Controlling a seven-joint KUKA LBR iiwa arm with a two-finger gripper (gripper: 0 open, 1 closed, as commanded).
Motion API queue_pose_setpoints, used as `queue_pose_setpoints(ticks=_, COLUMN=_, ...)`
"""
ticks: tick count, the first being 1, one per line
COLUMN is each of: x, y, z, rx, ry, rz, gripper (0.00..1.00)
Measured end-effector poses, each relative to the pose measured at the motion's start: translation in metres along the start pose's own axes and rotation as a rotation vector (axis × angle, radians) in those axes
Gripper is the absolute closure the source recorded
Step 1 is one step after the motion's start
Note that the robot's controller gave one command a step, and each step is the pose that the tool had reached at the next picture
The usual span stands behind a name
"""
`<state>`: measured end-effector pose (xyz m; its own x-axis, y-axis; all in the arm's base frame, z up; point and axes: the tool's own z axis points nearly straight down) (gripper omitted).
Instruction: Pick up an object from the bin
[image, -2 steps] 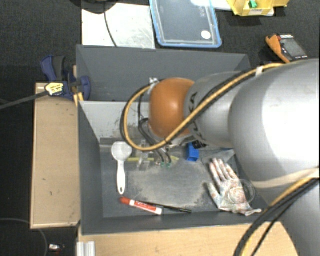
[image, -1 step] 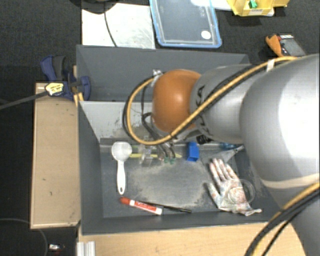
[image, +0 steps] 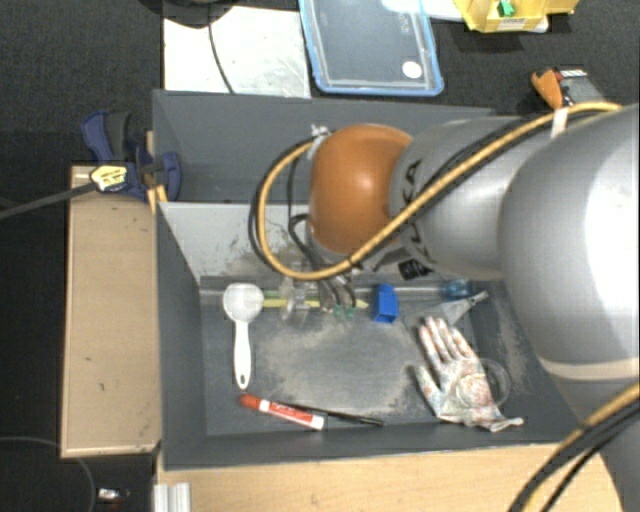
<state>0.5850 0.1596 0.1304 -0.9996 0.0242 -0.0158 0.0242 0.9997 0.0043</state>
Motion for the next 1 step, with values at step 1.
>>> queue_pose_setpoints(ticks=1, x=-0.0013, y=0.0002, z=-0.0208, rx=-0.002, ry=-0.004, rz=0.000, gripper=1.00)
